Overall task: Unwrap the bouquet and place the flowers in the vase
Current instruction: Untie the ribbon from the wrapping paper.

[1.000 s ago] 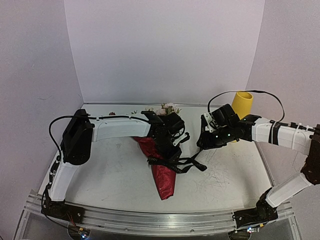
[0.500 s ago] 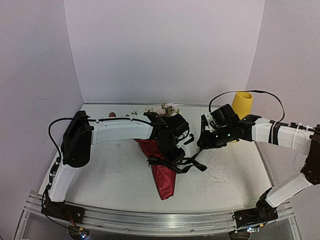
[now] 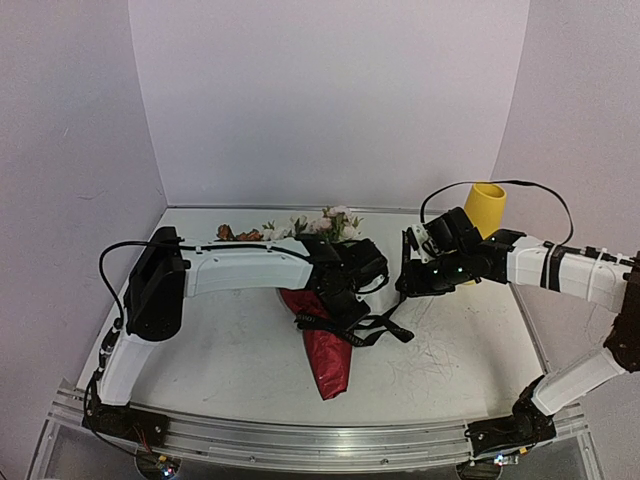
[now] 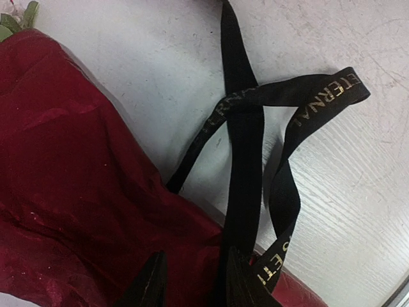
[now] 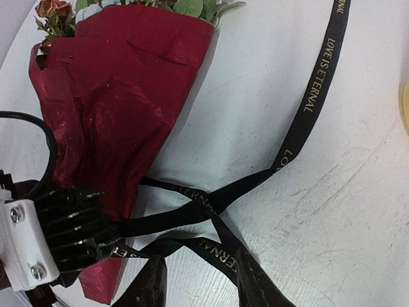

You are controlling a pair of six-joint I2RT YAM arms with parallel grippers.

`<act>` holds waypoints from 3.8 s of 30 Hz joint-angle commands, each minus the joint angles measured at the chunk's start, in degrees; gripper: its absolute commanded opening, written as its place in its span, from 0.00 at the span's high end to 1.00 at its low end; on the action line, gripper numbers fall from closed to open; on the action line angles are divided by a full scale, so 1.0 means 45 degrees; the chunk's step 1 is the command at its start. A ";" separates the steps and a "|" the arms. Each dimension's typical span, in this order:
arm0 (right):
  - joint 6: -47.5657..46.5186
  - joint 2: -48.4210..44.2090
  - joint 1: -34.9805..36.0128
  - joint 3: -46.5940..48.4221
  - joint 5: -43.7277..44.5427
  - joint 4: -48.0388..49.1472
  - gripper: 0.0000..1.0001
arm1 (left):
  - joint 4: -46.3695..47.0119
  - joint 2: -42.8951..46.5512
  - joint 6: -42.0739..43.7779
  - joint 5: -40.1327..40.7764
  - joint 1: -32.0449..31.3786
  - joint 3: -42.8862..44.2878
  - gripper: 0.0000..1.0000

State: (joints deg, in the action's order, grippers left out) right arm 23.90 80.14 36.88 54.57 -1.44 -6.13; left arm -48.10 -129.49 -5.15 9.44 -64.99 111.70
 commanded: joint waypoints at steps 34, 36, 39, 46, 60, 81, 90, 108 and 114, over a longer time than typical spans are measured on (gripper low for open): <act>-0.0116 0.0167 -0.0067 0.0137 0.0310 -0.0200 0.60 | -0.0429 -0.0131 -0.0088 -0.0242 -0.0304 -0.0062 0.68; -0.0121 0.0220 -0.0055 0.0167 0.0301 -0.0200 0.61 | -0.0434 -0.0122 -0.0119 -0.0146 -0.0304 -0.0113 0.74; -0.0116 0.0254 -0.0066 0.0200 0.0285 -0.0200 0.61 | -0.0439 -0.0063 -0.0130 0.0015 -0.0300 -0.0130 0.88; -0.0114 0.0257 -0.0067 0.0198 0.0281 -0.0200 0.61 | -0.0438 0.0505 -0.0458 0.0693 -0.0303 0.0213 1.00; -0.0102 0.0158 -0.0067 0.0045 0.0145 -0.0201 0.61 | -0.0448 0.0979 -0.0446 -0.1197 -0.0275 0.0449 0.81; -0.0119 -0.0142 -0.0070 -0.0194 0.0265 -0.0173 0.61 | -0.0640 -0.0524 -0.0324 -0.0338 -0.0299 0.0500 0.68; -0.0235 0.0237 -0.0108 0.0061 0.0283 -0.0181 0.60 | -0.0630 0.0155 -0.0453 0.0555 -0.0280 0.0735 1.00; -0.0689 0.1586 -0.0130 0.0995 -0.0554 -0.0039 0.61 | -0.0513 0.3776 -0.5985 0.4697 0.2523 -0.2263 1.00; -0.0823 0.2588 -0.0130 0.1587 -0.1231 -0.0036 0.59 | -0.0490 0.5129 -0.8251 0.4779 0.3385 -0.4551 1.00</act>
State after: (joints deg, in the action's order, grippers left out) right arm 21.23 88.47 36.62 58.26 -3.92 -5.37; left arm -50.01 -111.32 -32.40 29.42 -50.43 96.62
